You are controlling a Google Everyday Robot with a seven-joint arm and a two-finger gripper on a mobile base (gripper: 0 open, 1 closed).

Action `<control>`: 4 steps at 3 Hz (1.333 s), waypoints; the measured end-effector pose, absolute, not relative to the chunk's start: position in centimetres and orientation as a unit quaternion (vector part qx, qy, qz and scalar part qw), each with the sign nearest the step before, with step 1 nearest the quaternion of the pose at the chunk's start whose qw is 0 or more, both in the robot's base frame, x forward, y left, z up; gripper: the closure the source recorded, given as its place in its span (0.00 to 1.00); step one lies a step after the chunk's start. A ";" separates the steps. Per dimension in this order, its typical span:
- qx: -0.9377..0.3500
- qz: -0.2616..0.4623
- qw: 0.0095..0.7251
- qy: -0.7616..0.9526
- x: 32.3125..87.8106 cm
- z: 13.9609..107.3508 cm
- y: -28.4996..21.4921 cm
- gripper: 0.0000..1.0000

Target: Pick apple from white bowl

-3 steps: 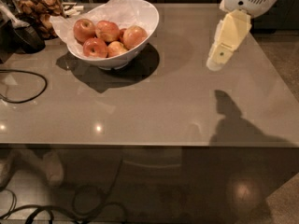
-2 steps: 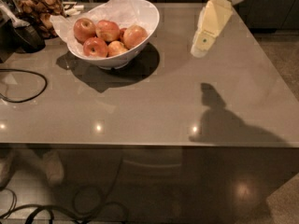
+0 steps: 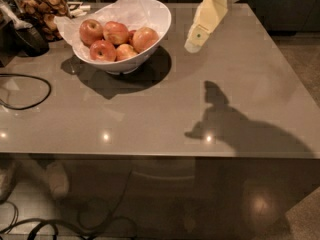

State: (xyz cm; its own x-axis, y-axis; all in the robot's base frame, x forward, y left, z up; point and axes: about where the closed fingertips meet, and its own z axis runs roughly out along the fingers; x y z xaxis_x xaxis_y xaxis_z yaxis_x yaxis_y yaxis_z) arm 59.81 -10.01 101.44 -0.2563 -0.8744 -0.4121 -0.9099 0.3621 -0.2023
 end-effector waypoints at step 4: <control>-0.588 0.115 0.274 0.752 67.3 103.6 -1.7 0.24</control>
Offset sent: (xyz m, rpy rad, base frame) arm 0.0752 0.0659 0.0388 0.1338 0.0586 0.1228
